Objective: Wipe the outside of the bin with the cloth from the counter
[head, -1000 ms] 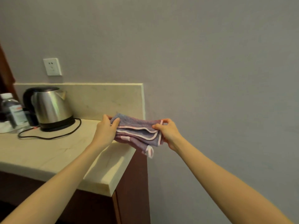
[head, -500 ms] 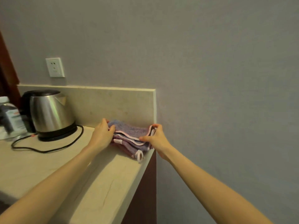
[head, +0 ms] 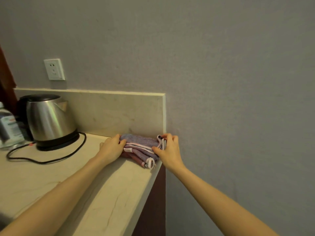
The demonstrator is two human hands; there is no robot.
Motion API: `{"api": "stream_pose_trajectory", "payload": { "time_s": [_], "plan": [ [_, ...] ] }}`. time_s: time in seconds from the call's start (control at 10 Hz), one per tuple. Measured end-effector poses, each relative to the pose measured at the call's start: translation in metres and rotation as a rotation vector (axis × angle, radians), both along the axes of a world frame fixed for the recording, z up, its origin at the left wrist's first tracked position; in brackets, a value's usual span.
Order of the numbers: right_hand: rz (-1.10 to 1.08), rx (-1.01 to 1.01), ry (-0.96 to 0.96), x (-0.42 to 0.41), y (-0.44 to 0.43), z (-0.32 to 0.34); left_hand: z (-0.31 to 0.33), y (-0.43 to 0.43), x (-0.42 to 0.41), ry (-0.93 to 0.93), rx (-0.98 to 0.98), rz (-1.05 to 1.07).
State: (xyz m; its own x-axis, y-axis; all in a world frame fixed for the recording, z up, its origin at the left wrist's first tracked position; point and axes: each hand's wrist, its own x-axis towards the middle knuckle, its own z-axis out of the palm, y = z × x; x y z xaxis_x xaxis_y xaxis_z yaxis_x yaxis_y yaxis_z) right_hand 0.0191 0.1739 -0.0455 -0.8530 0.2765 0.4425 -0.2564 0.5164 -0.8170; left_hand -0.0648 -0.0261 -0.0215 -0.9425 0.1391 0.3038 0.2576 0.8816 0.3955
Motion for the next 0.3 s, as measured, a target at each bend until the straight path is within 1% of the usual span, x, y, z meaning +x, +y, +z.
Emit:
{"api": "stream_pose_trajectory", "payload": {
  "time_s": [0.1,0.2,0.3],
  "plan": [
    [0.001,-0.035,-0.119,0.006,0.011,0.001,0.004,-0.001,0.004,0.003,-0.051,0.021],
    [-0.014,-0.067,-0.204,0.019,0.023,0.003,0.009,-0.001,0.019,0.080,-0.058,-0.024],
    [-0.056,-0.165,-0.238,0.037,0.033,0.003,0.015,0.008,0.038,0.180,0.018,-0.139]
  ]
}}
